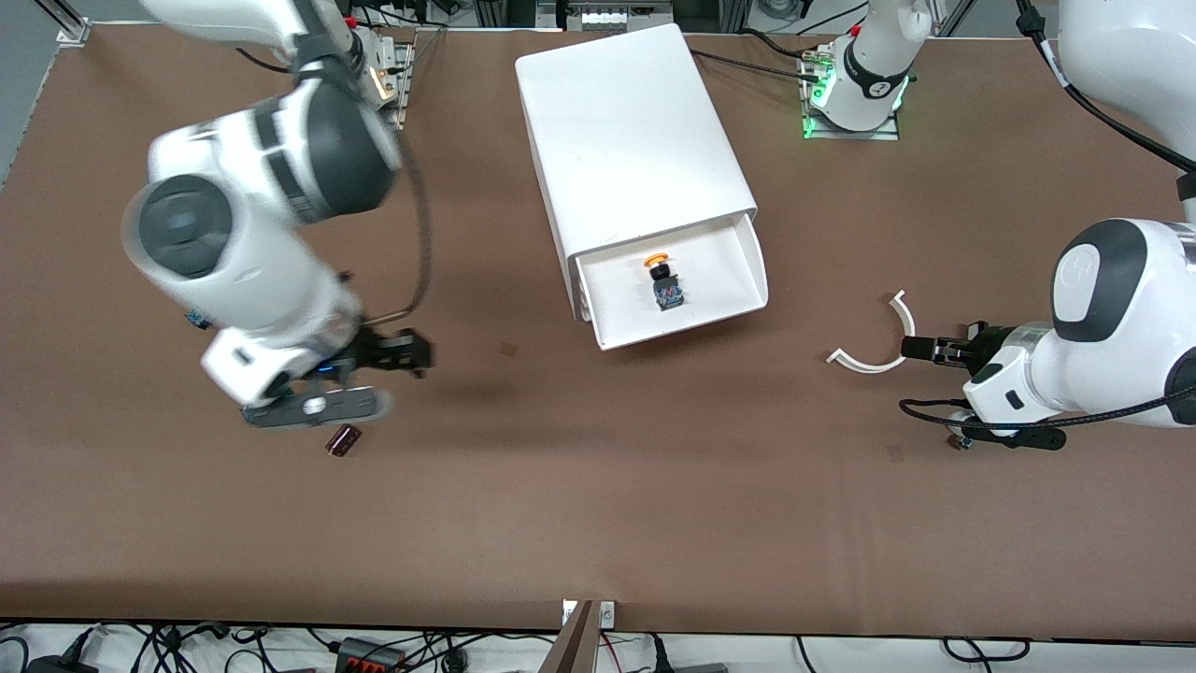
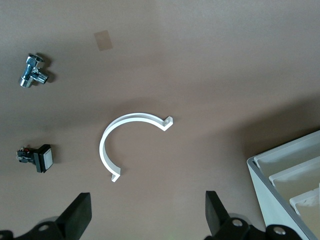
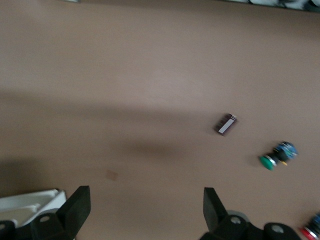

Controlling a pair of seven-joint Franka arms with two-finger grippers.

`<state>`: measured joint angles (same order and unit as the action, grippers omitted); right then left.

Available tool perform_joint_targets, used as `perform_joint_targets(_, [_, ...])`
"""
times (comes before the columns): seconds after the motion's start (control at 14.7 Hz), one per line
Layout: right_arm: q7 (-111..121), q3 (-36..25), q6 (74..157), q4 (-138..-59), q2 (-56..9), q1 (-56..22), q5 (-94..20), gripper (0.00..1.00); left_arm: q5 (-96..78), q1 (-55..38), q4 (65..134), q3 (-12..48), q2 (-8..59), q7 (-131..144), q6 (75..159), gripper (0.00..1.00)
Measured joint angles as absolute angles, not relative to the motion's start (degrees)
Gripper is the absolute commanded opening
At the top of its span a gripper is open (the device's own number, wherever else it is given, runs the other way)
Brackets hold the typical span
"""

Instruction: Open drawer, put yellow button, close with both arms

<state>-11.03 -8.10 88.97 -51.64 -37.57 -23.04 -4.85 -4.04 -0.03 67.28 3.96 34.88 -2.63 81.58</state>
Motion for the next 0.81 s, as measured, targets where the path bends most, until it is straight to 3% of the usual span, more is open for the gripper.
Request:
perform_joint_targets(0.34, [-8.1,-8.1,83.9,-51.7,-34.9,-19.0,-4.9,1.00,-4.0,-2.3,67.2,4.7,34.9,4.4,82.4,1.00])
perform_joint_targets(0.81, [-6.6,-8.2,82.2,-55.3,-31.3,-11.7,-4.9,1.00,-5.2,-12.8,68.1,5.5,35.5,30.7,95.8,1.00])
